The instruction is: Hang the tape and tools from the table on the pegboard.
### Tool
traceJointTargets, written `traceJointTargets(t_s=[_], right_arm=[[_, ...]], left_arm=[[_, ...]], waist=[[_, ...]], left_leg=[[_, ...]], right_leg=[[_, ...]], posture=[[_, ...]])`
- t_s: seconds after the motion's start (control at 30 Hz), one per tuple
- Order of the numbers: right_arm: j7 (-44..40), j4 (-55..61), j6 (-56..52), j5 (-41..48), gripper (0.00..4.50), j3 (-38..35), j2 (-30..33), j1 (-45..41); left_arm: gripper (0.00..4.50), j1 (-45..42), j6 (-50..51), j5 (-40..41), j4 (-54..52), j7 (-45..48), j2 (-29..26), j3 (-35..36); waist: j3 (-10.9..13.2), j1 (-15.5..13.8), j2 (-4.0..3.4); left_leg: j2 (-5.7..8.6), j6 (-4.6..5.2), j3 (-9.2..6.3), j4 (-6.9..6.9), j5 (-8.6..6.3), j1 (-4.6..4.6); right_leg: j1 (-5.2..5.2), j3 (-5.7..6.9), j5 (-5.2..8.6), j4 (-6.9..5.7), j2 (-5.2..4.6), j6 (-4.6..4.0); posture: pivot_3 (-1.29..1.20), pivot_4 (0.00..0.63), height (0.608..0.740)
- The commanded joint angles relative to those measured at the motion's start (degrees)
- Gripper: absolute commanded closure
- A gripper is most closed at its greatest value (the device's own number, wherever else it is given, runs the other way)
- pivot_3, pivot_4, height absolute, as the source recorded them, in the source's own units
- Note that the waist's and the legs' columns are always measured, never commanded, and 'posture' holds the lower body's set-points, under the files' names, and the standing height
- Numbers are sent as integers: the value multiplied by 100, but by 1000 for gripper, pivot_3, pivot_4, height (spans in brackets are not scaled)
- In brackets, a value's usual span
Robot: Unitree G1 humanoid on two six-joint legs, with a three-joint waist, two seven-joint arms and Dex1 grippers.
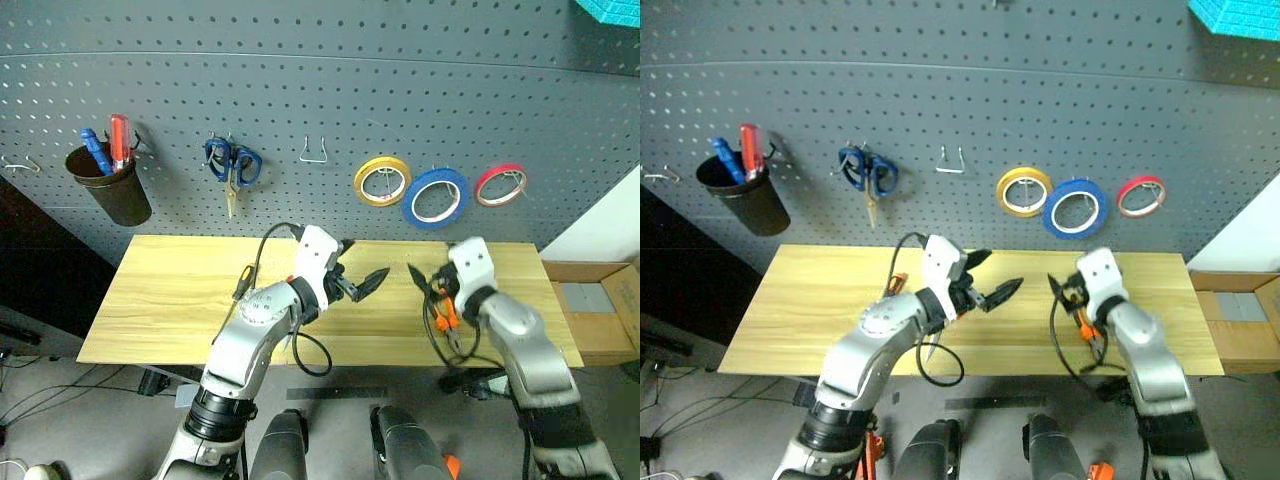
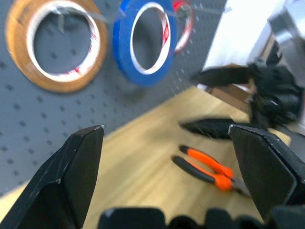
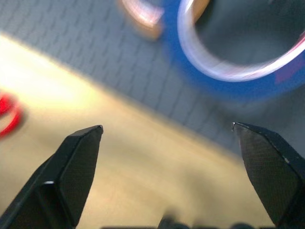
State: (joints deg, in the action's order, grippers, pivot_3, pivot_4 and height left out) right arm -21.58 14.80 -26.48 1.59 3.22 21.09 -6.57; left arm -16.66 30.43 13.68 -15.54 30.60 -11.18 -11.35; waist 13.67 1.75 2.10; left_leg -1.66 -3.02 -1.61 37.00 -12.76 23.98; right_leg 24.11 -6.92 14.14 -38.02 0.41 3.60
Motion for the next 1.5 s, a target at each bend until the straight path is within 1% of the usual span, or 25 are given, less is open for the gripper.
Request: traceJointTargets(t_s=[0.03,0.13,0.17,0.23,0.33,0.5,0.53,0.57,0.6,0.67,0.77,0.83,1.0,1.03,1.07,1.17,1.27,1.3,1.4,1.5], right_arm=[[-23,777,-1339,135,68,88,77,435],[77,830,-2285,342,68,-83,-108,182],[127,571,-2673,438,68,-210,-181,-121],[239,-21,-3149,502,68,-423,-253,-711],[206,-815,-2855,302,68,-234,-3,-1318],[506,-1959,-2546,231,68,-341,-80,-1967],[575,-2126,-2533,231,68,-379,-115,-2027],[626,-2263,-2537,227,68,-390,-137,-2067],[639,-2406,-2515,212,68,-369,-143,-2095],[666,-2588,-2472,172,68,-306,-143,-2088],[700,-2924,-2222,3,68,-130,-73,-2028],[693,-3017,-2248,-11,68,-82,-78,-1969],[679,-3177,-2428,102,68,-146,-215,-1951],[668,-3202,-2463,130,68,-170,-238,-1962],[769,-3289,-2597,212,68,-346,-330,-2024],[975,-3430,-2918,351,688,-699,-530,-2176],[1024,-3482,-3041,338,1644,-754,-584,-2296],[1018,-3499,-3015,310,1757,-719,-567,-2314],[1014,-3618,-2938,288,1757,-711,-541,-2401],[707,-3516,-2655,266,1757,-480,-413,-2407]], left_arm=[[0,603,-343,-232,-322,166,-341,-367],[0,1015,-647,-419,-430,419,-762,-654],[0,1095,-881,-599,-351,551,-960,-824],[0,1132,-1416,-998,-113,721,-1287,-1103],[0,1023,-1921,-1324,196,688,-1414,-1198],[0,787,-2177,-1549,481,715,-1365,-1222],[0,750,-2169,-1558,499,711,-1344,-1199],[0,731,-2148,-1560,479,712,-1342,-1169],[0,711,-2113,-1554,456,712,-1343,-1130],[0,738,-2032,-1555,339,730,-1411,-1063],[0,806,-1885,-1556,130,743,-1491,-997],[0,906,-1735,-1524,-101,750,-1520,-964],[0,1120,-1442,-1530,-504,748,-1531,-972],[0,1153,-1413,-1537,-547,747,-1534,-976],[0,1169,-1370,-1546,-587,739,-1523,-986],[0,1168,-1271,-1543,-655,732,-1491,-983],[0,1111,-1254,-1543,-619,732,-1479,-956],[0,1099,-1255,-1545,-607,732,-1479,-947],[0,1040,-1298,-1546,-505,732,-1473,-914],[0,993,-1346,-1554,-450,712,-1462,-899]], waist=[[-3,40,-5],[6,146,-7],[11,163,-9],[71,195,-13],[138,184,-21],[245,152,-36],[262,150,-39],[275,142,-43],[284,131,-45],[310,120,-54],[391,109,-54],[433,103,-57],[492,94,-38],[502,95,-34],[514,95,-28],[523,100,-26],[522,99,-25],[522,98,-25],[522,100,-24],[522,99,-24]], left_leg=[[-1,0,2,0,0,-4],[-8,8,11,4,6,-13],[-7,19,12,4,12,-15],[-7,41,13,5,26,-26],[-2,60,19,3,38,-35],[-2,75,31,7,48,-12],[-2,75,31,6,48,-7],[-3,75,30,-1,47,2],[-2,73,25,-7,44,12],[-4,69,15,-12,29,29],[-6,76,8,-13,1,37],[-4,74,6,-13,-4,40],[2,71,3,-5,-5,34],[1,71,2,-5,-5,32],[0,71,0,-4,-4,30],[-4,70,2,-3,-3,0],[-5,69,4,-3,-2,-3],[-4,69,5,-4,-2,-3],[-5,69,9,-7,-3,-1],[-4,69,9,-7,-3,0]], right_leg=[[0,-2,0,-1,0,0],[1,-13,8,-5,8,6],[1,-13,15,-7,8,16],[-1,-20,6,-6,13,-22],[-3,-33,-2,3,13,-27],[2,-36,-7,3,11,-17],[6,-35,-7,4,11,-12],[10,-33,-14,4,12,21],[18,-30,-10,3,12,29],[29,-20,-12,2,11,-1],[31,-11,13,4,8,-5],[31,-9,17,8,3,-3],[18,-9,23,10,-5,7],[18,-9,36,9,-3,29],[17,-9,40,9,0,35],[-1,-15,40,1,6,35],[-2,-18,39,2,8,35],[-3,-18,39,4,8,35],[-2,-19,40,11,6,36],[-2,-19,40,12,6,36]], posture=[[5,219,740],[0,245,740],[-1,255,740],[0,274,740],[0,303,740],[18,337,740],[21,341,740],[31,347,740],[36,350,740],[49,364,740],[61,374,740],[74,383,740],[82,392,740],[85,396,740],[85,396,740],[87,392,740],[88,385,740],[88,385,740],[89,373,740],[93,362,740]])
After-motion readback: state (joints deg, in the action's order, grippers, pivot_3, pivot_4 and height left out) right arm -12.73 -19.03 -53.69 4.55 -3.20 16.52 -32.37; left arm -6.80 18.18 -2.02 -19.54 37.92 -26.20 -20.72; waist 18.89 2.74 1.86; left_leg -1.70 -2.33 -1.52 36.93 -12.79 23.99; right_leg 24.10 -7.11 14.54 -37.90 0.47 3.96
